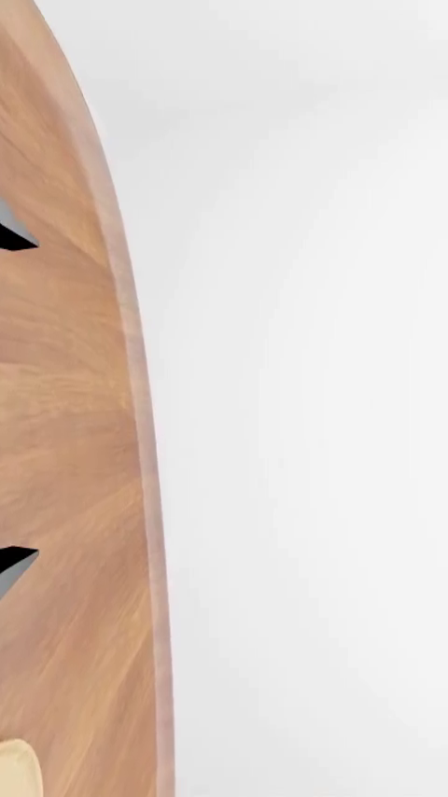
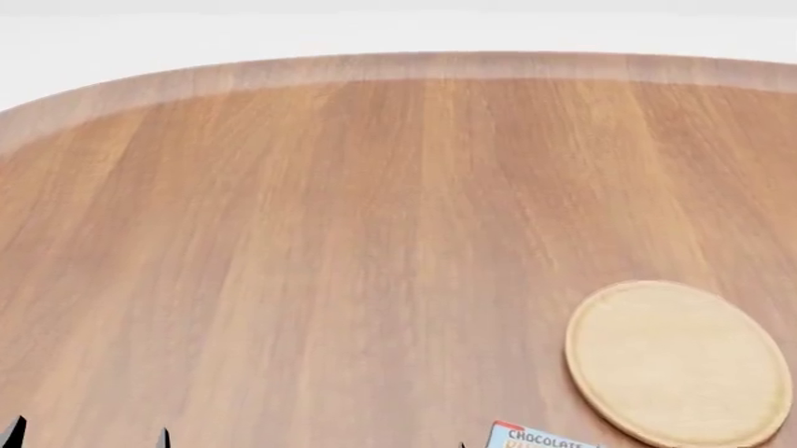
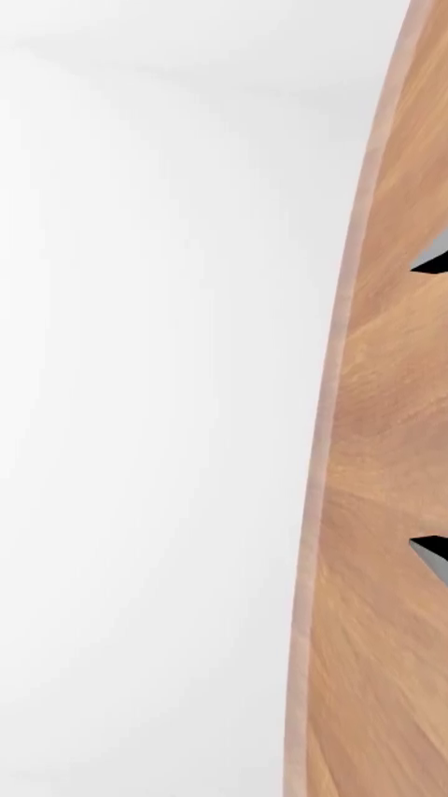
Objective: Put the chocolate pudding to the left of the plate.
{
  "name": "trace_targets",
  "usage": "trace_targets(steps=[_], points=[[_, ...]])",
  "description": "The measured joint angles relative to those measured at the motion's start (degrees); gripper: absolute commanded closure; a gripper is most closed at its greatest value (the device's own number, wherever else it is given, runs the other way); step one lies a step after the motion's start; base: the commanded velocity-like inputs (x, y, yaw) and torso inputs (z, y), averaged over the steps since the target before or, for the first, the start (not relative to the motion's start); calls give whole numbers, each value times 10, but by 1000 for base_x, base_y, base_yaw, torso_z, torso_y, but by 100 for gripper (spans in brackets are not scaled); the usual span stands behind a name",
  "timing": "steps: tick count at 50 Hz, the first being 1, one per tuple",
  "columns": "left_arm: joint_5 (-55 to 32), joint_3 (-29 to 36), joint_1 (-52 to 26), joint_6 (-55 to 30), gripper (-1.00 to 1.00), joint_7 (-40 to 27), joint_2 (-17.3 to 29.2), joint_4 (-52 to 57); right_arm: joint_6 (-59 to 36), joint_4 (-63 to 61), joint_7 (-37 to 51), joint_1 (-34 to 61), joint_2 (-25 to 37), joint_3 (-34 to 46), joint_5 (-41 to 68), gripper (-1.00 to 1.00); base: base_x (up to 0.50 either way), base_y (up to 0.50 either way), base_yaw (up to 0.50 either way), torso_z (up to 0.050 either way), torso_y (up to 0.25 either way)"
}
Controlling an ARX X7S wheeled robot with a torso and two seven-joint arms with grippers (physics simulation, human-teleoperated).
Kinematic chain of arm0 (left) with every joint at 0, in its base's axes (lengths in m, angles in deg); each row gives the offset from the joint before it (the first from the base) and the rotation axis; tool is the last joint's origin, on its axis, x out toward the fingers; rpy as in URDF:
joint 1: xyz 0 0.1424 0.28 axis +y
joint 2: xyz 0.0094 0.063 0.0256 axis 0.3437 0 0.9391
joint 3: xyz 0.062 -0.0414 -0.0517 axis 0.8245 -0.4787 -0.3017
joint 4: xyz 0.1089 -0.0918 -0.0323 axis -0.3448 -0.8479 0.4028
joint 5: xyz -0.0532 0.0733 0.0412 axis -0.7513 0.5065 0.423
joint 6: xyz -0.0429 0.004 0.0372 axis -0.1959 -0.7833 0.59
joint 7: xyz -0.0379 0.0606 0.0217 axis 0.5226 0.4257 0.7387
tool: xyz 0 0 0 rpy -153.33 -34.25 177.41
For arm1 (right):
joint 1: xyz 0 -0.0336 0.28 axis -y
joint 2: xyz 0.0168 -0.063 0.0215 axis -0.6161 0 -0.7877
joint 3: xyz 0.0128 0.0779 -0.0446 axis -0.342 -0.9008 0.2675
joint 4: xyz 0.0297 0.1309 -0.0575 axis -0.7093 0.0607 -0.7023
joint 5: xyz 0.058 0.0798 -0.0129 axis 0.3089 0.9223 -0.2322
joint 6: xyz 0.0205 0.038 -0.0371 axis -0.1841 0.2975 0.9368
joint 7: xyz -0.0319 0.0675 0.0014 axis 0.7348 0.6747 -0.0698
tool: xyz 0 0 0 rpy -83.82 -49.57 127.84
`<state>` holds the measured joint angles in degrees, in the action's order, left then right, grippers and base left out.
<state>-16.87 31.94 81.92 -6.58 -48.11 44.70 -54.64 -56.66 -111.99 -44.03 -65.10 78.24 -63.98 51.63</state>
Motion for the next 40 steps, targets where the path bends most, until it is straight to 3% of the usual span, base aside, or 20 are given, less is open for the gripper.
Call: trace_targets(steps=[40], points=[[-7, 12, -3, 2, -100, -10, 12, 1, -3, 3, 11, 5, 11, 15, 2, -100, 171, 0, 0, 0, 0]])
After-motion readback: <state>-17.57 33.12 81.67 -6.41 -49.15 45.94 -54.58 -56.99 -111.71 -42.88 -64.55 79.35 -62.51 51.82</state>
